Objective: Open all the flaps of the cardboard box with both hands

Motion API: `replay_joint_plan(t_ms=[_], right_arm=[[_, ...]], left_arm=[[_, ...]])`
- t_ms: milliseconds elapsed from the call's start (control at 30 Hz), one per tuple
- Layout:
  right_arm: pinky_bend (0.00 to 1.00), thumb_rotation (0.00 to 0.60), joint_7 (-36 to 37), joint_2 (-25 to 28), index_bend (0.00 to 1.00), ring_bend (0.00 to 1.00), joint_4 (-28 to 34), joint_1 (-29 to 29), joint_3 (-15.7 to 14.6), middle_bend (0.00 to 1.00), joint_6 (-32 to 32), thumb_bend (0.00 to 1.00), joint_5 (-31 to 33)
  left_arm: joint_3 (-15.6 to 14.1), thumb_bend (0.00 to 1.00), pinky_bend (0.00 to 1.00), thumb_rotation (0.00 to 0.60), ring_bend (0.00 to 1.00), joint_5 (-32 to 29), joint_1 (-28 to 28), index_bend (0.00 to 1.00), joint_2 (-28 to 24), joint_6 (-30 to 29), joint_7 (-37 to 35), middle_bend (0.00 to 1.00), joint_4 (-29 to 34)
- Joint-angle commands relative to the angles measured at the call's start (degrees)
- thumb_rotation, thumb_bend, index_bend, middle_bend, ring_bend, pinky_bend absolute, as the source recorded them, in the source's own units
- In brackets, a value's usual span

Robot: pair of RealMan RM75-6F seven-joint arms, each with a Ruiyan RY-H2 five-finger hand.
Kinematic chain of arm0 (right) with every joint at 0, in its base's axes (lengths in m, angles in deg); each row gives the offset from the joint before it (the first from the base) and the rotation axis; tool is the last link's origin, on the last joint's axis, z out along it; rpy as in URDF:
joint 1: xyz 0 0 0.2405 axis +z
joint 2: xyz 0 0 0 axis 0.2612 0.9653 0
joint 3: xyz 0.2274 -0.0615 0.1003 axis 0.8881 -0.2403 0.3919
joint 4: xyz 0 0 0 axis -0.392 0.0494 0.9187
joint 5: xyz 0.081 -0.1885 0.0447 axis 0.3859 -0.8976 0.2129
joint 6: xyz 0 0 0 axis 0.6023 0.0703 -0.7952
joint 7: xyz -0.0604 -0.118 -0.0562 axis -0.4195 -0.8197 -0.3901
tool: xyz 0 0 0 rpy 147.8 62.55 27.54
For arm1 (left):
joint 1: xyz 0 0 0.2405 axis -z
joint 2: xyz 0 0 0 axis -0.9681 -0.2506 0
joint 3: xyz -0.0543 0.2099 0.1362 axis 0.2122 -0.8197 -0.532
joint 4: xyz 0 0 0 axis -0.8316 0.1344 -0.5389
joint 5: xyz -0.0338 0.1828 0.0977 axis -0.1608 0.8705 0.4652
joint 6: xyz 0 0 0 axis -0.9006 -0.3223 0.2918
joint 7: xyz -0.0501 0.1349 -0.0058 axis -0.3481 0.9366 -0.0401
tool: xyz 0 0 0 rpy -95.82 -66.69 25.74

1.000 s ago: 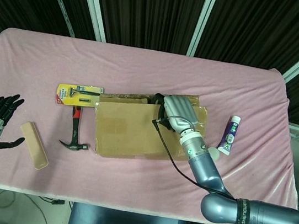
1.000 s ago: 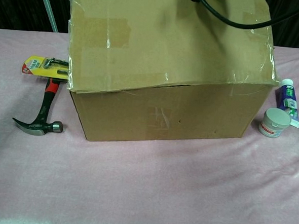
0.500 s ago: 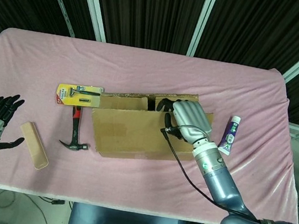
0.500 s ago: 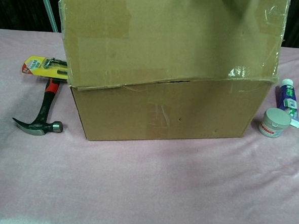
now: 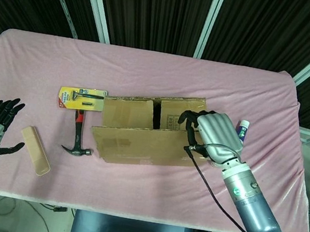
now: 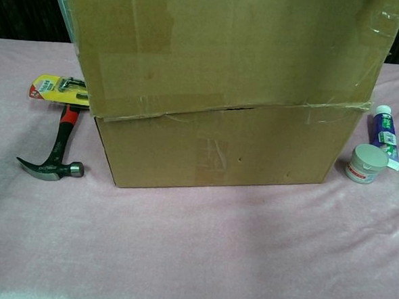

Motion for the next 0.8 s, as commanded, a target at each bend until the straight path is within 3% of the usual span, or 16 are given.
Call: replay_joint_plan(t_ms=[33,433,800], right_arm=[[0.46,0.600,4.44,3.29,0.40,0.47,0.25,-3.47,-0.88,0.50,-2.42,0.73,-5.49],[0.46,0.600,16.62,14.29,0.40,0.47,0.25,-13.52,-4.23,0.50,-6.98,0.73,-20.83],[0.46,0.600,27.98,20.23,0.40,0.47,0.25,-22.29,-8.02,0.50,-4.45,0.73,-36.81]], left_arm=[[-0.02,0.14,0.00,0.600,0.00,0.13,-0.04,0.00,0.03,-0.08,0.08,0.00,-0.05],[0.03,0.14,0.00,0.600,0.00,0.63,-0.20,0.00,0.06,-0.55,0.02,0.00,-0.20],[0.07,0.14,0.00,0.600,0.00,0.73,-0.18,0.00,0.03,-0.43,-0.16,0.00,-0.30]])
